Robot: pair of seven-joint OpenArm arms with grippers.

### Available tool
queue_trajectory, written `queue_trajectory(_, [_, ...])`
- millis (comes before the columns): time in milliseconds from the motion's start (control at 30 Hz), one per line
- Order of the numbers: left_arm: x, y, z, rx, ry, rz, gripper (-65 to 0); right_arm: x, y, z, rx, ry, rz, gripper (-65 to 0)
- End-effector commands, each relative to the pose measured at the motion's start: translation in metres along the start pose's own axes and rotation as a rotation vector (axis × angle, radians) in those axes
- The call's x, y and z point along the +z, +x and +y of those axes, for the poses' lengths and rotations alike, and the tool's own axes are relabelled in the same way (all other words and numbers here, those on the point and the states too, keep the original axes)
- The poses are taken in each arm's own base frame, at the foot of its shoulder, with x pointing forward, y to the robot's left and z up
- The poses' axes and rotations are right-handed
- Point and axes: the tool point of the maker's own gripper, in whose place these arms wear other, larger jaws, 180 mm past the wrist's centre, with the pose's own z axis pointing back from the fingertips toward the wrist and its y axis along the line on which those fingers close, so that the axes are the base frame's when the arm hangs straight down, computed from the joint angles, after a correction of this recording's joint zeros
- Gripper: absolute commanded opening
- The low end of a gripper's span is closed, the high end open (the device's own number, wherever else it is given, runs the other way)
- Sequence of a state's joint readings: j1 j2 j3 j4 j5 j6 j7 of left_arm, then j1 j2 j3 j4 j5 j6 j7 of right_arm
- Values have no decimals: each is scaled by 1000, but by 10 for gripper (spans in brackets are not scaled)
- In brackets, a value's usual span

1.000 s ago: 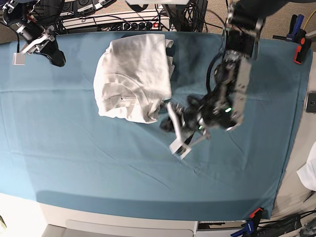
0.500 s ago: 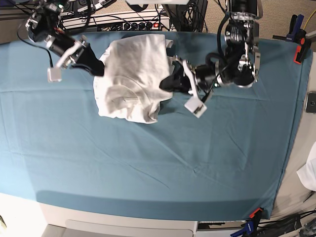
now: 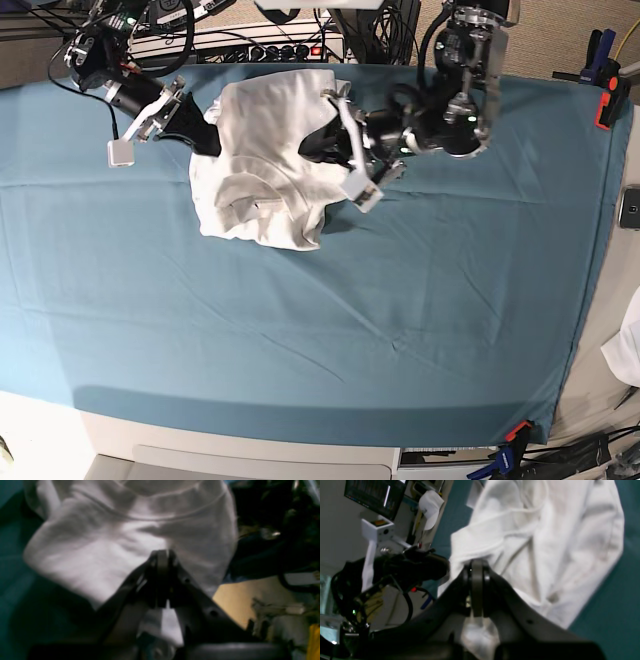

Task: Fold the T-shirt properly
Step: 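Press the left gripper onto the bundle's side to tuck the edge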

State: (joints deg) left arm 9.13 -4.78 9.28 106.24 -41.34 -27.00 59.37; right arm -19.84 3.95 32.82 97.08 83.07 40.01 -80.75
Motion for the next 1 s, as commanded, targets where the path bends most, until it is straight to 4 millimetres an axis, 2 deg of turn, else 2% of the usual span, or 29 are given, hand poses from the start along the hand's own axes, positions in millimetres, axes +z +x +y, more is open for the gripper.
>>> queue_trajectory(0, [-2, 18, -7, -26, -14, -54, -650, 2, 7, 1, -1, 12, -28, -650])
queue_trajectory(233, [-16, 11, -3, -84, 83, -1, -650, 2, -6, -13, -60, -11, -7, -650])
queue_trajectory(333, [-16, 7, 2, -88, 120, 19, -650, 5, -19, -21, -65, -55, 37, -650])
queue_trajectory(567, [-16, 6, 7, -95, 143, 28, -650, 35, -42, -35, -71, -135, 137, -650])
queue_trajectory(833, [-16, 6, 7, -95, 143, 28, -650, 62, -29, -38, -36, -140, 166, -650])
queue_trajectory(967, [-16, 6, 7, -95, 143, 28, -650, 60, -29, -36, -36, -134, 161, -650])
